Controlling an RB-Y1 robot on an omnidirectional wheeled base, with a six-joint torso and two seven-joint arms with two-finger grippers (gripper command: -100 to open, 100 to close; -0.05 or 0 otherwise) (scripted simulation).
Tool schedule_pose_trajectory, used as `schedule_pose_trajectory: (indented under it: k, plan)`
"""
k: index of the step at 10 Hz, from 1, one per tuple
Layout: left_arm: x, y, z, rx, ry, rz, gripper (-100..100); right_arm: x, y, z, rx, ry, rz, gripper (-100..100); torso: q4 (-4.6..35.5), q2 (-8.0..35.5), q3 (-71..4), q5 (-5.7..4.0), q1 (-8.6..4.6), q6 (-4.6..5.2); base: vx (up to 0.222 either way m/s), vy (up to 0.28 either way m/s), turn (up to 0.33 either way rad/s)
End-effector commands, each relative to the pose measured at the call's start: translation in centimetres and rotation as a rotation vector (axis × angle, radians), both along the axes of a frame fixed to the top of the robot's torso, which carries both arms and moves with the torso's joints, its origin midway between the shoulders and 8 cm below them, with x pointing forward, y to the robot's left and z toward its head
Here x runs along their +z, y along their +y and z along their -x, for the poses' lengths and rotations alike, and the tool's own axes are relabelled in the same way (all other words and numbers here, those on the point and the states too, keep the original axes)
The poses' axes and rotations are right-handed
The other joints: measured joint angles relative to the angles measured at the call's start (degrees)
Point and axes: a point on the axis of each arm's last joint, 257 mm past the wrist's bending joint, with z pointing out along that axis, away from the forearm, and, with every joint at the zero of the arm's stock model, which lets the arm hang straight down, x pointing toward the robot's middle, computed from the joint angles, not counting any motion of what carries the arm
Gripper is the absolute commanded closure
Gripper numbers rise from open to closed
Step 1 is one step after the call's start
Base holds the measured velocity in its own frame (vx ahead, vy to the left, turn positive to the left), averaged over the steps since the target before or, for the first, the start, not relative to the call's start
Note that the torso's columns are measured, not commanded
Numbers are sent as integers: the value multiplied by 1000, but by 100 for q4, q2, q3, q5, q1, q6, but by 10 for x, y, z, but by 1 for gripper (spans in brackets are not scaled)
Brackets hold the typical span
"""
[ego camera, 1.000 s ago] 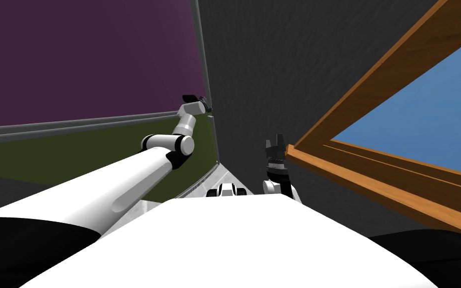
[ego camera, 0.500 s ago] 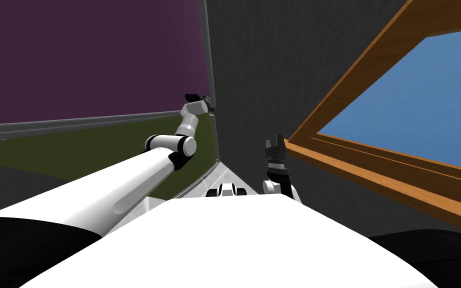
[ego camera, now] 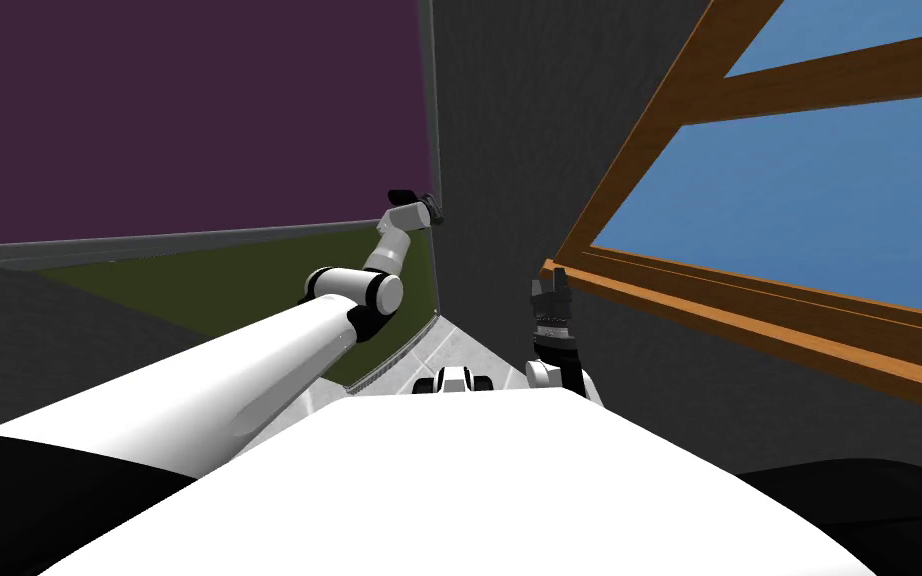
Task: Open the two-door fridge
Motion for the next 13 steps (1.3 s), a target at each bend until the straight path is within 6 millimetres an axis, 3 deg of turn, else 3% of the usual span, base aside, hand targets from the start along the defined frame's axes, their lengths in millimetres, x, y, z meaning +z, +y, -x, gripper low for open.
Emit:
schedule_pose_trajectory:
  k: [1,3,5,6,9,13]
  plan:
    - [0,-34,9,-44,0,-2,100,0,0,0,0,0,0,0,-1,-10,-4,9,28,-6,-202,118,-41]
    - [0,-68,18,-97,0,-3,100,0,0,0,0,0,0,0,-11,-39,-25,3,3,-6,-222,52,-106]
    - [-2,-64,15,-92,0,-4,100,0,0,0,0,0,0,0,-3,-22,-11,4,10,-9,-130,35,-29]
    - [4,-44,11,-64,-6,-8,-100,0,0,0,0,1,0,0,-12,-50,-29,6,11,-9,28,-27,35]
    - [4,-33,8,-48,3,-3,-100,0,0,0,-1,1,0,0,-19,-60,-38,4,10,-6,153,-55,78]
    - [10,4,0,3,8,-2,-100,0,0,0,0,1,0,0,2,-2,0,9,24,-7,176,-80,77]
